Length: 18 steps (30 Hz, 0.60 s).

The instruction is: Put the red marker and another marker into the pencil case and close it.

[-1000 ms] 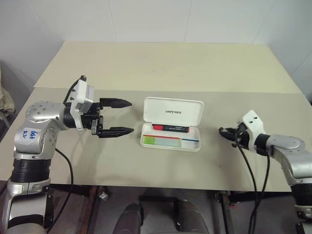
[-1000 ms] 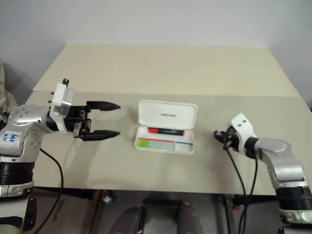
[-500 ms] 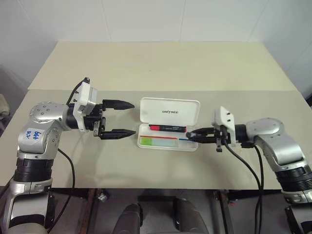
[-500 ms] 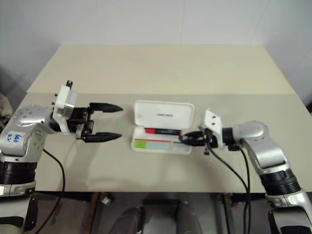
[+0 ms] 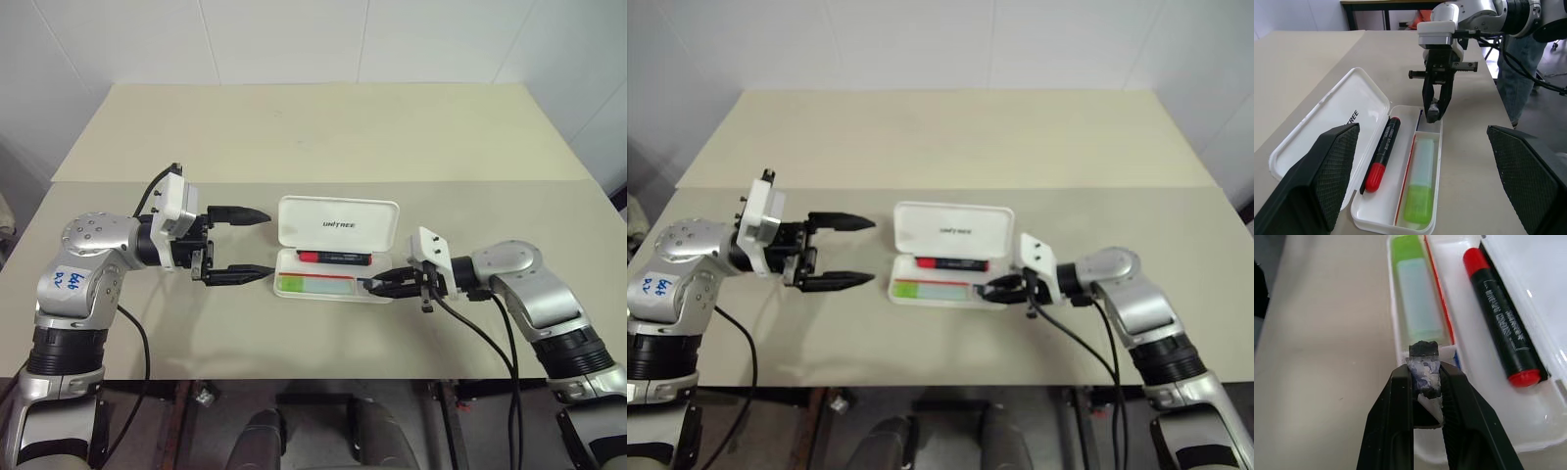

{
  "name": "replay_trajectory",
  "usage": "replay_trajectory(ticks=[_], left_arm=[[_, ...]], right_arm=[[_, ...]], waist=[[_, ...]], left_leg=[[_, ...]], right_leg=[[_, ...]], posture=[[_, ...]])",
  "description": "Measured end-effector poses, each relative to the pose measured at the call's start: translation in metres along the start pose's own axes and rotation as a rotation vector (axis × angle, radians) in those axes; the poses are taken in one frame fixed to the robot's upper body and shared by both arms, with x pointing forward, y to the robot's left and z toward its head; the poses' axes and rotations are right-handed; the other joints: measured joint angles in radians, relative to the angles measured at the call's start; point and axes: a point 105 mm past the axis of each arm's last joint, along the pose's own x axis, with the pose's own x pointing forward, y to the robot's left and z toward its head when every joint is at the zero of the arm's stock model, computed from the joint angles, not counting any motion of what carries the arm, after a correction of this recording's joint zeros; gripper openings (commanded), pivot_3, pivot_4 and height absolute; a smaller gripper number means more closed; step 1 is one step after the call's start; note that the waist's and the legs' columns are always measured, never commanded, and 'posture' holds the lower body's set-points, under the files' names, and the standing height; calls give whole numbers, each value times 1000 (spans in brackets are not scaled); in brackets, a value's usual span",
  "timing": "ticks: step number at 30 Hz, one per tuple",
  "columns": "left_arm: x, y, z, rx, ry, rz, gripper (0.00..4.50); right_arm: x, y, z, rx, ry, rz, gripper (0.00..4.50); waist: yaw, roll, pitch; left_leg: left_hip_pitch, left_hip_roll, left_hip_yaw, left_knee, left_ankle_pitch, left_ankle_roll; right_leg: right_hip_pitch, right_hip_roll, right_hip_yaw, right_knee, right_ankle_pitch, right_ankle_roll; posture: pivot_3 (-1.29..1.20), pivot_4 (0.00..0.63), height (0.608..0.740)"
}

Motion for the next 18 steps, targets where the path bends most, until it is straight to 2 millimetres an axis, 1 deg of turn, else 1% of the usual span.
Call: replay_trajectory(ticks=[1, 2, 3, 5, 8, 10, 12, 14, 18], left_arm=[[0, 0, 0, 0, 0, 0, 4500], [0, 0, 0, 0, 0, 1, 4500], [0, 0, 0, 0, 0, 2, 4500], [0, 0, 0, 0, 0, 2, 4500], [0, 0, 0, 1, 0, 4, 4500], [0, 1, 0, 2, 0, 7, 4500], [0, 1, 1, 4, -1, 9, 4500], [0, 2, 1, 5, -1, 10, 4500], [0, 2, 1, 5, -1, 10, 4500]], right_arm=[[1, 0, -1, 3, 6, 2, 387], [0, 0, -3, 8, 10, 2, 1101], [0, 0, -4, 12, 12, 1, 1321], [0, 0, -4, 12, 14, 7, 2071], [0, 0, -6, 6, 25, 10, 3075], [0, 0, -5, -14, 25, 14, 3656], [-2, -5, -4, -29, 30, -2, 4431], [-3, -9, 1, -41, 22, -12, 4476], [-7, -10, 19, -67, -78, 1, 4476]], waist=[[0, 0, 0], [0, 0, 0], [0, 0, 0], [1, 0, 0], [1, 0, 0], [-1, 0, 0], [-2, 0, 0], [-1, 0, 0], [-1, 0, 0]], left_leg=[[0, 0, 0, 0, 0, 0], [0, 0, 0, 0, 0, 0], [0, 0, 0, 0, 0, 0], [0, 0, 0, 0, 0, 0], [0, 0, 0, 0, 0, 0], [0, 0, 0, 0, 0, 0], [0, 0, 1, 0, 0, 0], [0, 0, 1, 0, 0, 0], [0, 0, 0, 0, 0, 0]], right_leg=[[0, 0, 0, 0, 0, 0], [0, 0, 0, -1, 0, 0], [0, 0, 0, -1, 0, 0], [0, 0, 0, -1, 0, 0], [0, 0, 0, -1, 0, 0], [0, 0, 0, -1, 0, 0], [0, 0, 0, 0, 0, 0], [0, 0, 0, 0, 0, 0], [0, 0, 0, 0, 0, 0]], posture=[[0, 150, 740], [0, 150, 740], [0, 150, 740], [0, 150, 740], [0, 150, 740], [0, 150, 740], [0, 150, 740], [0, 150, 740], [0, 150, 740]])
